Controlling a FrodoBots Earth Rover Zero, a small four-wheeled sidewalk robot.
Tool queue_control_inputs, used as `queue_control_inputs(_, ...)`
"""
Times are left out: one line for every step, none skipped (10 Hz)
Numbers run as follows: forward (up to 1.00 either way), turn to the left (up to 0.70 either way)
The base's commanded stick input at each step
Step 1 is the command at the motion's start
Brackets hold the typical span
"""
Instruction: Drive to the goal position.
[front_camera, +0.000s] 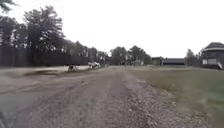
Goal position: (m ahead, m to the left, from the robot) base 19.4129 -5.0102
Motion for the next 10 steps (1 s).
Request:
queue_control_inputs(0.7,-0.35)
queue_control_inputs(0.7,-0.2)
queue_control_inputs(0.7,-0.03)
queue_control_inputs(0.7,0.0)
queue_control_inputs(0.7,0.0)
queue_control_inputs(0.7,0.0)
queue_control_inputs(0.7,0.0)
queue_control_inputs(0.7,0.0)
queue_control_inputs(0.7,0.0)
queue_control_inputs(0.7,0.0)
